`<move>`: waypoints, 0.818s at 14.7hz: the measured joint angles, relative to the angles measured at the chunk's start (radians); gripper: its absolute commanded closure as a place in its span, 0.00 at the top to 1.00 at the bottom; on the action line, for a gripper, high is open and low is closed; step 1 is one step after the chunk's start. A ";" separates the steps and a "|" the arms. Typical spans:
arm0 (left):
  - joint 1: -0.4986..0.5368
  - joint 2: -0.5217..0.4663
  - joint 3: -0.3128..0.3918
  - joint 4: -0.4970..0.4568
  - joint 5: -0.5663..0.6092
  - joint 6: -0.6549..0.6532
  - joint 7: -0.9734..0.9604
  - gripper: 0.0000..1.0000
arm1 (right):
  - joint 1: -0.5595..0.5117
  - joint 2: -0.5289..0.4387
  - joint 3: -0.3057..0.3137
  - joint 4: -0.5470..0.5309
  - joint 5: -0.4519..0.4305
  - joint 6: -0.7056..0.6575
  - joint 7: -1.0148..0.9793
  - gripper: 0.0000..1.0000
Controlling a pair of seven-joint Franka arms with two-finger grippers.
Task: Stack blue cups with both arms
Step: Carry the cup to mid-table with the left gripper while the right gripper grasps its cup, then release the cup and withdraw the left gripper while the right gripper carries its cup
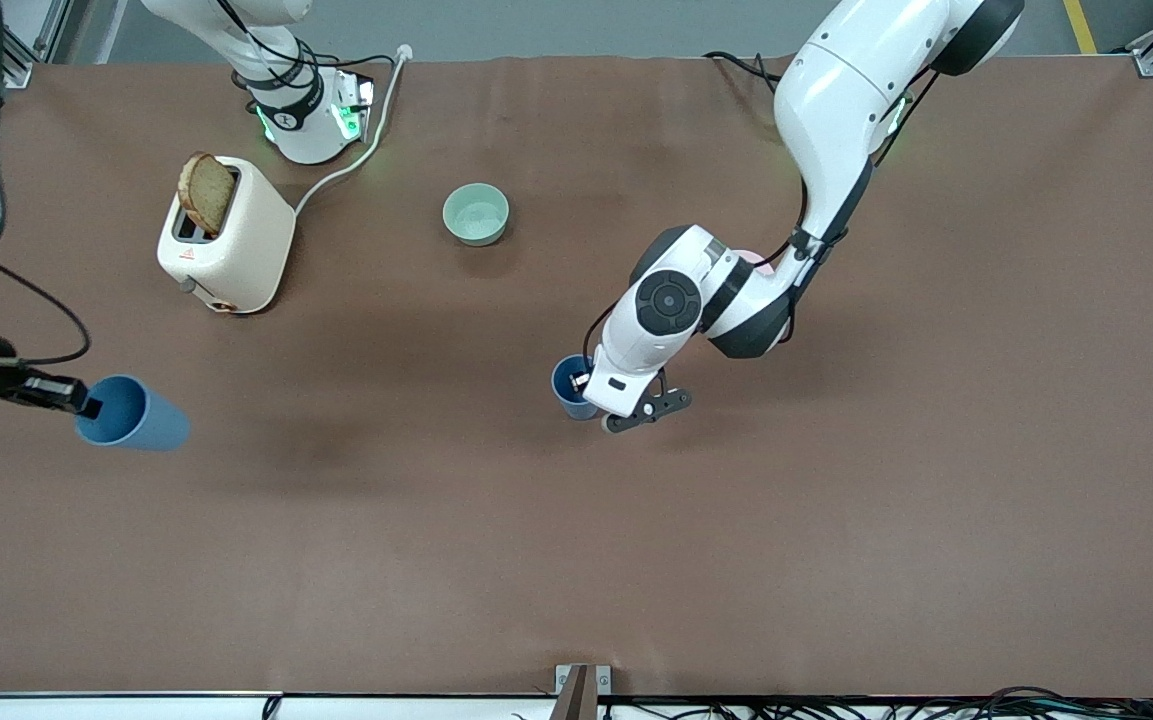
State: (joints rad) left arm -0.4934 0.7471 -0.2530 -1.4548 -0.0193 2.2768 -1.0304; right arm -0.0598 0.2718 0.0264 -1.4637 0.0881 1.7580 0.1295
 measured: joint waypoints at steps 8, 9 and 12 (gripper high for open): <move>0.192 -0.270 0.047 0.108 0.101 -0.344 0.142 1.00 | 0.013 -0.054 0.338 -0.014 -0.043 -0.020 0.424 0.03; 0.227 -0.315 0.048 0.108 0.116 -0.380 0.195 1.00 | 0.015 -0.053 0.385 -0.020 -0.054 0.000 0.485 0.02; 0.316 -0.414 0.048 0.107 0.123 -0.460 0.379 1.00 | 0.026 -0.025 0.500 -0.044 -0.077 0.064 0.655 0.02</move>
State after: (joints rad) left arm -0.1771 0.3334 -0.2046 -1.3482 0.1037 1.8165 -0.6511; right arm -0.0337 0.2470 0.5268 -1.5079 0.0112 1.8221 0.7848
